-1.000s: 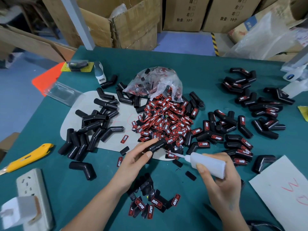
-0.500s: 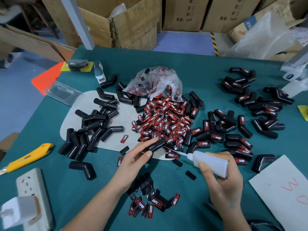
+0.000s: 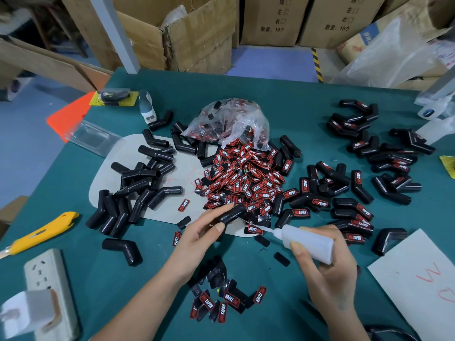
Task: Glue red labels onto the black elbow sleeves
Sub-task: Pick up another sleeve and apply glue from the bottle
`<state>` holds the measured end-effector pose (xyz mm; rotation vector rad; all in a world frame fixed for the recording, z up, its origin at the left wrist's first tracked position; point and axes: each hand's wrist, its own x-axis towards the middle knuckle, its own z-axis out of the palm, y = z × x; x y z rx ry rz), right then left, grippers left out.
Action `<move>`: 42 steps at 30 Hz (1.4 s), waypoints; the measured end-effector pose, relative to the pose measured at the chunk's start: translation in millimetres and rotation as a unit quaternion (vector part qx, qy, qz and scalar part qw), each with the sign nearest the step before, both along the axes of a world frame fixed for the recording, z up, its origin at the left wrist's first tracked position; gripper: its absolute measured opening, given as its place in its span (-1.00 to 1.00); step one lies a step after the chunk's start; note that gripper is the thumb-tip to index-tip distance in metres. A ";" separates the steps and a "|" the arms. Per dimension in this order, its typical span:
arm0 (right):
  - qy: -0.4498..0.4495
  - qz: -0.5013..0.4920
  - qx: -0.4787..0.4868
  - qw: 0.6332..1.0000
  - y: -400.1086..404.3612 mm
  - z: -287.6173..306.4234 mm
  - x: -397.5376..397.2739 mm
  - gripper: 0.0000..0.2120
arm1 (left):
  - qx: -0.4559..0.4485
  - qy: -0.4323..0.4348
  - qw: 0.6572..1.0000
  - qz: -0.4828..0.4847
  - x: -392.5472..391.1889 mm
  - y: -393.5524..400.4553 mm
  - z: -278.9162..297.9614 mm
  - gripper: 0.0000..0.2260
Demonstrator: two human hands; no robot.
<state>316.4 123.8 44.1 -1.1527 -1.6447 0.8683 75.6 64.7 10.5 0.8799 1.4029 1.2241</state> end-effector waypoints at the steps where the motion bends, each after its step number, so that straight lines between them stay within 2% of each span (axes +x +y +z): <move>1: 0.002 -0.003 -0.001 1.000 0.2 0.3 0.4 -0.70 | 0.000 0.000 1.000 -0.001 -0.4 -0.1 -0.2 -0.67; 4: 0.016 -0.017 -0.008 1.000 1.9 2.1 2.8 -0.76 | -0.003 0.003 1.000 0.001 -0.7 -0.4 -0.2 -0.65; 42: 0.011 -0.022 -0.002 1.000 2.4 3.7 4.0 -0.76 | -0.005 0.004 1.000 -0.006 -1.7 -0.4 -2.7 -0.65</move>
